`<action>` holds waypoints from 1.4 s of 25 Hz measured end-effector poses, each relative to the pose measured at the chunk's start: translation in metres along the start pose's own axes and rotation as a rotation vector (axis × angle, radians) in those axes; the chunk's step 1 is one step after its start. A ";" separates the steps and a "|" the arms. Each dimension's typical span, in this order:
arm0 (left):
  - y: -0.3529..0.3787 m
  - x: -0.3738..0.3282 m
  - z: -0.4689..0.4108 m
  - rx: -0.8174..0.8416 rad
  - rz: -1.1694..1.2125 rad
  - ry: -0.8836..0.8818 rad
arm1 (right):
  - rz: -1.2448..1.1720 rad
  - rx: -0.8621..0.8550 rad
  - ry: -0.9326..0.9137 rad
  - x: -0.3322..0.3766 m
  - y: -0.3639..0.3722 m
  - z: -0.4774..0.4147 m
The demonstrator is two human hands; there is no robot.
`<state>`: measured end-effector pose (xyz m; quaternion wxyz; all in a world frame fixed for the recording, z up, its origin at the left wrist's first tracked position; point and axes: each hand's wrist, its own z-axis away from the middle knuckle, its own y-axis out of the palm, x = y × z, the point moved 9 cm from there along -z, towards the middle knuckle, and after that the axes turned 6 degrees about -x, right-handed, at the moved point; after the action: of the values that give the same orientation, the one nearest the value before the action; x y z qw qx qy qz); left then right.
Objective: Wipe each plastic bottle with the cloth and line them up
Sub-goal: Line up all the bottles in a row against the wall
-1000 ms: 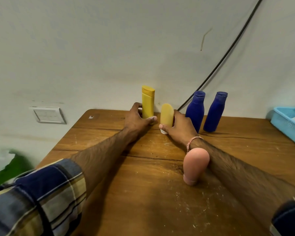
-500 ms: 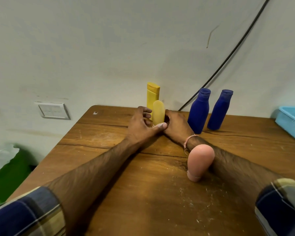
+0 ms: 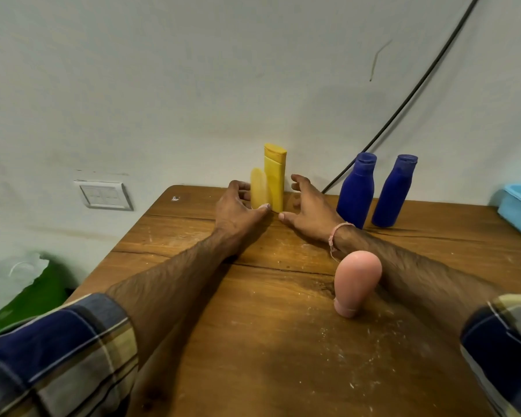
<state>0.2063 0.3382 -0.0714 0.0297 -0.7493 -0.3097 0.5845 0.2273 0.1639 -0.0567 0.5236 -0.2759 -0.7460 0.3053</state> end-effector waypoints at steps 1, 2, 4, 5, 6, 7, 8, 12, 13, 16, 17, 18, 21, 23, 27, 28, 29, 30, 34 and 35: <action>0.001 0.002 -0.002 0.016 0.007 -0.007 | 0.007 0.011 0.015 0.000 0.004 -0.008; 0.002 0.004 -0.004 0.022 0.006 -0.011 | 0.009 0.023 0.023 0.000 0.009 -0.014; 0.004 0.006 -0.008 0.018 -0.002 -0.018 | 0.001 0.018 0.017 0.003 0.018 -0.021; 0.005 0.006 -0.010 0.010 0.003 -0.021 | 0.001 -0.010 0.012 0.002 0.020 -0.023; 0.006 0.006 -0.011 0.004 0.012 -0.020 | 0.012 -0.049 0.010 0.001 0.021 -0.024; 0.007 0.006 -0.012 0.001 0.024 -0.016 | 0.034 -0.095 0.007 -0.001 0.019 -0.025; 0.008 0.005 -0.013 -0.001 0.036 -0.013 | 0.059 -0.137 0.006 -0.003 0.017 -0.025; 0.014 0.002 -0.017 0.001 0.051 -0.013 | 0.123 -0.224 -0.004 -0.011 0.006 -0.024; 0.016 0.000 -0.018 0.007 0.046 -0.012 | 0.125 -0.231 -0.002 -0.013 0.005 -0.023; 0.025 -0.003 -0.024 0.027 0.015 -0.004 | 0.098 -0.228 0.006 -0.017 0.003 -0.021; 0.027 -0.004 -0.026 0.031 0.003 -0.004 | 0.092 -0.225 0.004 -0.017 0.003 -0.021; 0.029 -0.004 -0.027 0.036 -0.004 -0.007 | 0.089 -0.222 0.002 -0.018 0.003 -0.021; 0.032 -0.004 -0.028 0.052 -0.007 -0.014 | 0.084 -0.209 0.013 -0.018 0.004 -0.021; 0.033 -0.002 -0.027 0.066 0.012 -0.032 | 0.060 -0.202 0.062 -0.021 0.000 -0.016; 0.020 0.002 -0.015 0.035 0.047 -0.077 | -0.208 -0.166 0.175 -0.033 -0.015 0.017; 0.013 -0.002 -0.003 0.010 0.071 -0.089 | -0.285 -0.124 0.189 -0.034 -0.017 0.028; 0.007 -0.009 0.013 0.008 0.101 -0.102 | -0.345 -0.084 0.201 -0.035 -0.019 0.038; 0.004 -0.016 0.035 0.044 0.146 -0.113 | -0.379 -0.054 0.207 -0.036 -0.021 0.045; 0.013 -0.054 0.157 0.425 0.309 -0.155 | -0.337 -0.090 0.207 -0.031 -0.023 0.054; 0.018 -0.061 0.180 0.474 0.231 -0.162 | -0.312 -0.126 0.203 -0.030 -0.025 0.054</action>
<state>0.0455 0.2362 -0.0834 0.1126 -0.7025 -0.0783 0.6984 0.1822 0.1165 -0.0712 0.6189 -0.2185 -0.7407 0.1436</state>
